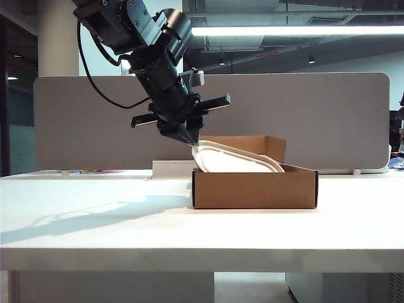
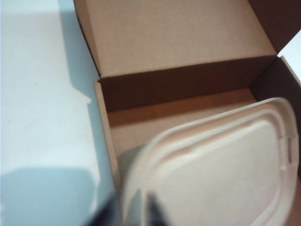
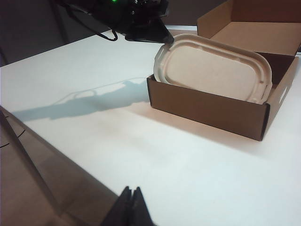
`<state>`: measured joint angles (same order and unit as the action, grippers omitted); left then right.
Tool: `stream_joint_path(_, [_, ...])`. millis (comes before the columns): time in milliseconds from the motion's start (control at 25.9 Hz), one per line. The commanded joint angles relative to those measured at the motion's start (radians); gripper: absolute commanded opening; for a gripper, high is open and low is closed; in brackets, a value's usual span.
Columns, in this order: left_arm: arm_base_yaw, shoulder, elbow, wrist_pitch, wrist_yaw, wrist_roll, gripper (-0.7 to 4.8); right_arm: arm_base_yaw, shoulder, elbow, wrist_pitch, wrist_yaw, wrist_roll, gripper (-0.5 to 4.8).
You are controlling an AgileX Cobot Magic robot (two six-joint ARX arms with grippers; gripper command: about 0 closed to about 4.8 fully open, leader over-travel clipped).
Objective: Pick up the lid and place it into the paper box.
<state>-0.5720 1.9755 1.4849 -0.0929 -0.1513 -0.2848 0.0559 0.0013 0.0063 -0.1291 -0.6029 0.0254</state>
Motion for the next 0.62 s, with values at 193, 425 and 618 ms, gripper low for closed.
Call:
stream_joint_path(193, [0.000,-0.043,0.003,-0.008,-0.006,0.082,1.85,0.000,-0.002,-0.006,0.014,0.006,0.000,-0.06])
stream_joint_path(425, [0.009,-0.152,0.003,-0.070,-0.013,0.117,1.73,0.000,-0.002,-0.006,0.021,0.088,0.000,-0.06])
stream_joint_path(618, [0.008,-0.316,0.003,-0.171,-0.162,0.182,0.15,-0.001,-0.002,-0.006,0.021,0.274,-0.010,-0.06])
